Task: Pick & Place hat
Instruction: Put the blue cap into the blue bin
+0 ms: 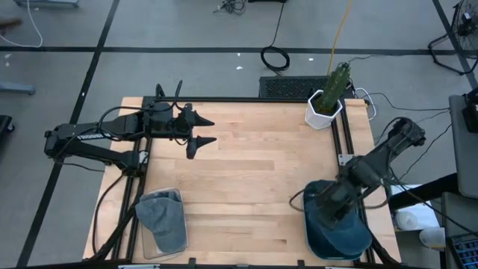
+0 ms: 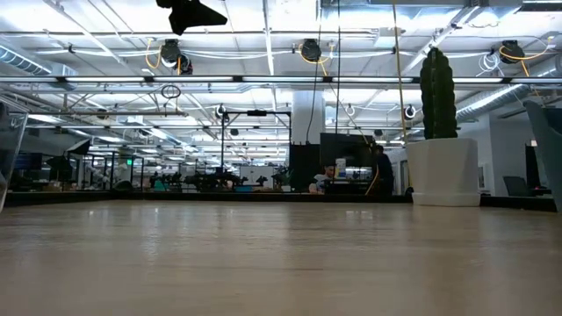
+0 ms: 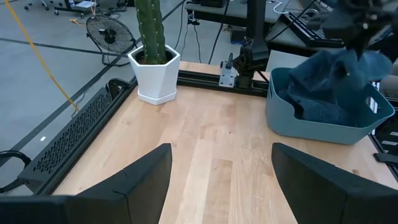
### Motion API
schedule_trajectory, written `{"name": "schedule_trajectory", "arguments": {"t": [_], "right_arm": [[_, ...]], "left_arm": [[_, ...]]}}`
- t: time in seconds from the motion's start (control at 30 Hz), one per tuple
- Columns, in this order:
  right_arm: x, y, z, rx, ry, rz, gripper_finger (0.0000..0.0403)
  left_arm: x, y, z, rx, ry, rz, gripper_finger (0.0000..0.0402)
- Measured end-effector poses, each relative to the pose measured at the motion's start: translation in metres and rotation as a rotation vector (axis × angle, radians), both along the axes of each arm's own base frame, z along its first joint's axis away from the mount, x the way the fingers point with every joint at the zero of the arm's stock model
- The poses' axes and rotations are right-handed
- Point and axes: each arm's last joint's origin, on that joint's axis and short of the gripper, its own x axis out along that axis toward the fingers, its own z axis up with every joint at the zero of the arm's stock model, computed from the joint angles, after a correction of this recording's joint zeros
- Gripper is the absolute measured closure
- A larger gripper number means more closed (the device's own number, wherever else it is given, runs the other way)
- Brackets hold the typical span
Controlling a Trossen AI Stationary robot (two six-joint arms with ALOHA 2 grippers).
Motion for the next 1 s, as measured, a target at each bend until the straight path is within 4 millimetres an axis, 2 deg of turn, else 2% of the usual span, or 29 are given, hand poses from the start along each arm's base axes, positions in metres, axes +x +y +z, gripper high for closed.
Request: {"name": "schedule_trajectory", "arguments": {"t": [0.17,0.4,0.73,0.83,1.0], "right_arm": [[0.011,0.012,-0.016,-0.042,0.088,0.016,0.0403],[0.019,0.016,-0.032,-0.171,0.141,0.013,0.0403],[0.047,0.029,-0.047,-0.288,-0.112,-0.013,0.0403],[0.048,0.030,-0.057,-0.316,-0.133,-0.023,0.0403],[0.034,0.033,-0.073,-0.392,-0.101,-0.077,0.0403]], "left_arm": [[0.000,0.000,0.000,0.000,0.000,0.000,0.0121],[0.000,0.000,0.000,0.000,0.000,0.000,0.0121],[0.000,0.000,0.000,0.000,0.000,0.000,0.0121],[0.000,0.000,0.000,0.000,0.000,0.000,0.0121],[0.000,0.000,0.000,0.000,0.000,0.000,0.0121]]}}
